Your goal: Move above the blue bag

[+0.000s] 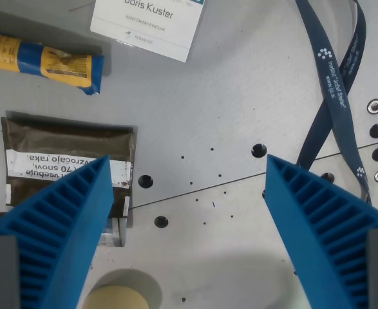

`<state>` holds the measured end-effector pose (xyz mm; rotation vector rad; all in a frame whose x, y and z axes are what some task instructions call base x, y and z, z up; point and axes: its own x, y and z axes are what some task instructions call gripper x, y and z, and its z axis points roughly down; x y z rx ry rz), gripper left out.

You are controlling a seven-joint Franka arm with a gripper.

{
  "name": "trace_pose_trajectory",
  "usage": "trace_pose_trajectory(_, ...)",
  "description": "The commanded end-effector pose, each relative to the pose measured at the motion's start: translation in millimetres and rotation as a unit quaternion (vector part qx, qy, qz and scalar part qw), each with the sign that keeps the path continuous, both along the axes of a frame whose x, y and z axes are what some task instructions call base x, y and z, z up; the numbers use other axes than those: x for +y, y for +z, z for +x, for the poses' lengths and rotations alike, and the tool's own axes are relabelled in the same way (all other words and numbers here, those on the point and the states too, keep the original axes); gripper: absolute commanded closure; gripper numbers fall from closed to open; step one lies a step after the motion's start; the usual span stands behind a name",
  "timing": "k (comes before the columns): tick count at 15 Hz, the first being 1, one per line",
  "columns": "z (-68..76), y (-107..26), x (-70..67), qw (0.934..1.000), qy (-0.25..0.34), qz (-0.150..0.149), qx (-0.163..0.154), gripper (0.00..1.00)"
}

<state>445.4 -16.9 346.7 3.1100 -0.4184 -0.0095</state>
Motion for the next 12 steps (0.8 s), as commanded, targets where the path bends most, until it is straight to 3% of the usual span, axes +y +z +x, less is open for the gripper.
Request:
trace_pose_trajectory(1, -0.2, 2.3, 0.0, 1.0000, 0.000, 0.000, -0.003, 0.00)
trace_pose_trajectory(7, 0.1, 1.2, 0.8, 0.9998, 0.017, 0.000, -0.002, 0.00)
trace_pose_trajectory(12, 2.1, -5.5, 5.1, 0.9970, 0.077, 0.003, -0.006, 0.00)
